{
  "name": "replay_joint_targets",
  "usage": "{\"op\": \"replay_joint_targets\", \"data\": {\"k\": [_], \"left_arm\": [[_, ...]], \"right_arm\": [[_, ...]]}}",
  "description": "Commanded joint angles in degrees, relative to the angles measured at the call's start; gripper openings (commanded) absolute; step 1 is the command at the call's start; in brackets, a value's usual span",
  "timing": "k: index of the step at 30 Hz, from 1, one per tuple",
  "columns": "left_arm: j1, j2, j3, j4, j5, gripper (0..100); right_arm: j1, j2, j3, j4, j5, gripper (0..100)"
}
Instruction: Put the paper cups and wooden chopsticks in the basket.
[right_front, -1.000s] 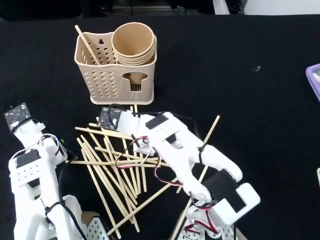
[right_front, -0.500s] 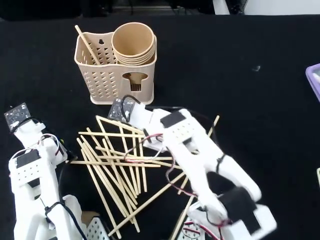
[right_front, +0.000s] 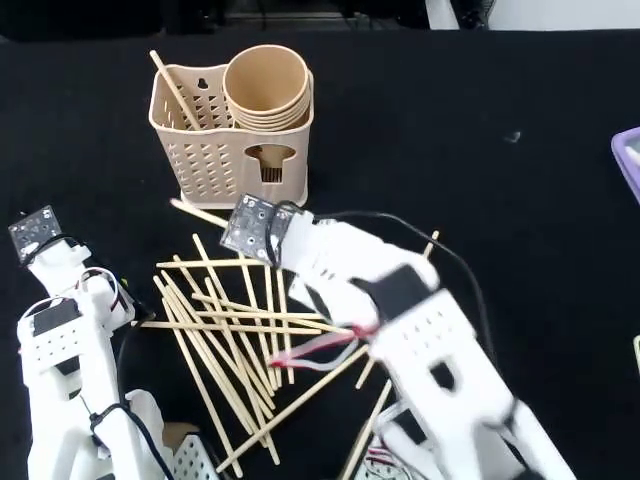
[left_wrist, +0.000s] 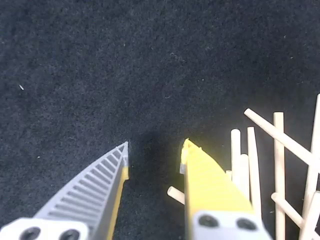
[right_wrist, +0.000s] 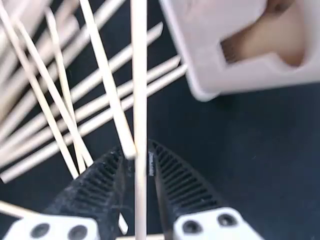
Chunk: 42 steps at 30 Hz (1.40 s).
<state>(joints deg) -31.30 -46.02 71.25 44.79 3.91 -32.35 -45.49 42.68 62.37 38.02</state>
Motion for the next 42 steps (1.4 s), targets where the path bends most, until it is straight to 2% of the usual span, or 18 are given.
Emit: {"op": "replay_joint_targets", "data": {"k": [1,5,11,14,18,24,33,42], "left_arm": [[-0.6,-0.3,-0.3,-0.7,0.6,18],[-0.7,-0.3,-0.3,-0.7,0.6,18],[-0.7,-0.3,-0.3,-0.7,0.6,18],[-0.7,-0.3,-0.3,-0.7,0.6,18],[-0.7,-0.3,-0.3,-0.7,0.6,18],[-0.7,-0.4,-0.3,-0.7,0.6,18],[-0.7,-0.4,-0.3,-0.7,0.6,18],[-0.7,-0.4,-0.3,-0.7,0.6,18]], "right_arm": [[-3.0,-5.8,-6.5,-0.6,-5.0,1.1],[-3.0,-5.8,-7.8,-8.5,-9.1,1.1],[-3.2,-3.7,-8.6,-18.7,-9.8,1.1],[-3.2,-1.8,-10.5,-25.1,-15.9,1.1],[-3.1,3.3,-12.3,-39.4,-27.3,1.1],[-3.3,15.8,-17.4,-60.0,-29.1,1.1],[-3.6,33.4,-37.2,-61.8,-29.4,1.1],[-3.8,47.3,-49.5,-62.1,-29.4,1.1]]}}
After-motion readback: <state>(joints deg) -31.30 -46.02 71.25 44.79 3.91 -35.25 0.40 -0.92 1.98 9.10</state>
